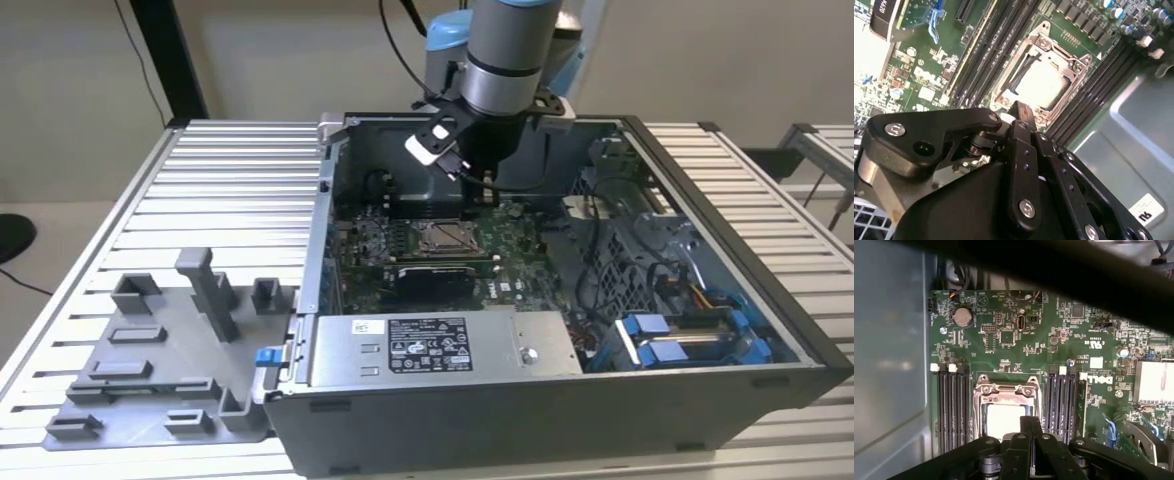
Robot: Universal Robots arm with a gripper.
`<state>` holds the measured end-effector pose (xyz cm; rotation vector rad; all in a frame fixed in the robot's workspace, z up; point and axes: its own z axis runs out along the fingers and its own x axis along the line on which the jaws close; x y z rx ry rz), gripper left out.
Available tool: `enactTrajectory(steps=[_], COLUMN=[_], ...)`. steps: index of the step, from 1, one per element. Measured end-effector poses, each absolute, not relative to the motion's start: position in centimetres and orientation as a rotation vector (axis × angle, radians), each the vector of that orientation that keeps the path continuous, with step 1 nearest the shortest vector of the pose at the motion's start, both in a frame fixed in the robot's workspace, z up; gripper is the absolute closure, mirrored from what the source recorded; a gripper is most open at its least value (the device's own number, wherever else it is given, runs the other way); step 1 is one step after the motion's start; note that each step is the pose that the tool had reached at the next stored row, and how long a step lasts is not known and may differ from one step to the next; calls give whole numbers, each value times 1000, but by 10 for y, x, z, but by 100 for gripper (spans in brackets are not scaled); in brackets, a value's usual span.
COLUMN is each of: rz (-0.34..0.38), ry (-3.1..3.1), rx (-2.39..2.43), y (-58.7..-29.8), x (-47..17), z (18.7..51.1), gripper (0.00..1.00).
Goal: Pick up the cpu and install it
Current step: 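Install the second cpu locking lever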
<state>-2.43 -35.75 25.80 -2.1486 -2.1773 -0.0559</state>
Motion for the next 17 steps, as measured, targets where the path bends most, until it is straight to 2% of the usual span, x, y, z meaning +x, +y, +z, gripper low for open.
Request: enactTrajectory(steps=[17], rz=[-65], ry=[-2169], rx=[-2140], y=[-364], x=[-52], z=[265], gripper=[100])
